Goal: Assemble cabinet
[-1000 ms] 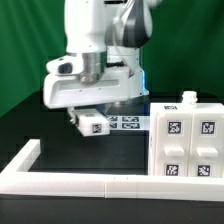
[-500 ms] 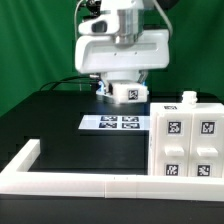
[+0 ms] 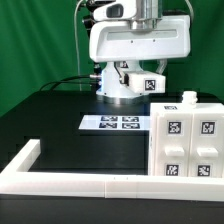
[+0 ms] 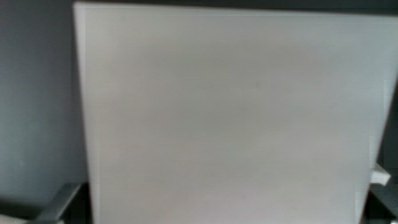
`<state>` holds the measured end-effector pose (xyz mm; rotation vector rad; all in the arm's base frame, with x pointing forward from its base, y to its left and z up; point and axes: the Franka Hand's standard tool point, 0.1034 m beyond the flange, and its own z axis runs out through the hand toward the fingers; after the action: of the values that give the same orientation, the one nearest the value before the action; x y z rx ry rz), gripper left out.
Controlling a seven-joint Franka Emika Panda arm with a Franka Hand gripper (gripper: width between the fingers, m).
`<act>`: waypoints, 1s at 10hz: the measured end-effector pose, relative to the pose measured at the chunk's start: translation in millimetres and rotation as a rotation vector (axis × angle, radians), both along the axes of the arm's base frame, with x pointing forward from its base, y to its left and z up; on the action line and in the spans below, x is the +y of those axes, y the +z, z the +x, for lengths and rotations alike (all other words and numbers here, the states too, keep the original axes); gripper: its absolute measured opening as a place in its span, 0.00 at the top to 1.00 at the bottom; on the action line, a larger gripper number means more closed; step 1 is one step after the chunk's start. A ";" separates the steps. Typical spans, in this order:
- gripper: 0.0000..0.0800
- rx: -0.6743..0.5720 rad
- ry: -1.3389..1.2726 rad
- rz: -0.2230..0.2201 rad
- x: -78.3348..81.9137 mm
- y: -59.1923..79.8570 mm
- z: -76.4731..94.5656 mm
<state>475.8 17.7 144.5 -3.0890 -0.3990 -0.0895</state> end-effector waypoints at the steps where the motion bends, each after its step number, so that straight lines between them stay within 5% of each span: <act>1: 0.30 0.000 0.001 0.000 0.2 0.0 0.0; 3: 0.30 0.009 0.002 0.001 1.5 0.8 -0.2; 4: 0.30 0.033 0.016 0.007 7.6 12.3 9.9; 8: 0.30 -0.021 -0.031 0.045 21.7 47.1 85.9; 10: 0.30 -0.041 0.001 0.045 32.0 49.1 106.3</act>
Offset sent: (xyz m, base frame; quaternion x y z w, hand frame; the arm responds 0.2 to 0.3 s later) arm 0.0374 0.0283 0.0402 0.0352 -0.0332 -0.0061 0.9988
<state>582.2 49.7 193.6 -3.0473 -0.3937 -0.1595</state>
